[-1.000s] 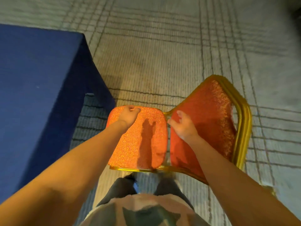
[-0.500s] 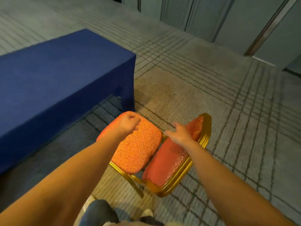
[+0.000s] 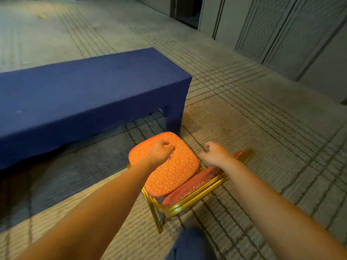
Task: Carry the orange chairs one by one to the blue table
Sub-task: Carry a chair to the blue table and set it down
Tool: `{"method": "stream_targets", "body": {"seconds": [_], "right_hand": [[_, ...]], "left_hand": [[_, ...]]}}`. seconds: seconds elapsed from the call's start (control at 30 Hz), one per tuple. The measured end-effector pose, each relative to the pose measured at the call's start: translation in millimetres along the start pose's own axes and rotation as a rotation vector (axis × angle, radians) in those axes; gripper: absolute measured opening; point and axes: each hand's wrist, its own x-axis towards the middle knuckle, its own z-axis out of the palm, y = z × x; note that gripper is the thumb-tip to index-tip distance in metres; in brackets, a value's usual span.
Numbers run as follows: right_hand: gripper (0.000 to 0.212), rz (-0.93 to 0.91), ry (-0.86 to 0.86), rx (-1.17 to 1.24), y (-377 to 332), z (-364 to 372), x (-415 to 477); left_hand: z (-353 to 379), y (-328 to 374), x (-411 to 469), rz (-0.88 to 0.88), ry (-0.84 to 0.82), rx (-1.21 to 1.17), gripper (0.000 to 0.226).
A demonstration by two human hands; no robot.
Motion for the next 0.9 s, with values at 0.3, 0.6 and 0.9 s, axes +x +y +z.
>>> {"method": "stream_targets", "body": {"seconds": [0.3, 0.6, 0.9], "right_hand": [[0.049, -0.129, -0.249, -0.187, 21.0, -20.8, 78.8], [0.073, -0.222, -0.563, -0.45, 54.3, -2.9, 172.1], [0.056, -0.143, -0.615, -0.569, 93.4, 25.6, 206.9]], "left_hand": [[34.9, -26.3, 25.0, -0.219, 0.217, -0.137, 0.049], [83.9, -70.5, 36.4, -0.555, 0.427, -0.211, 0.047], [103.3, -100.2, 32.9, -0.738, 0.291, -0.023, 0.021]]}}
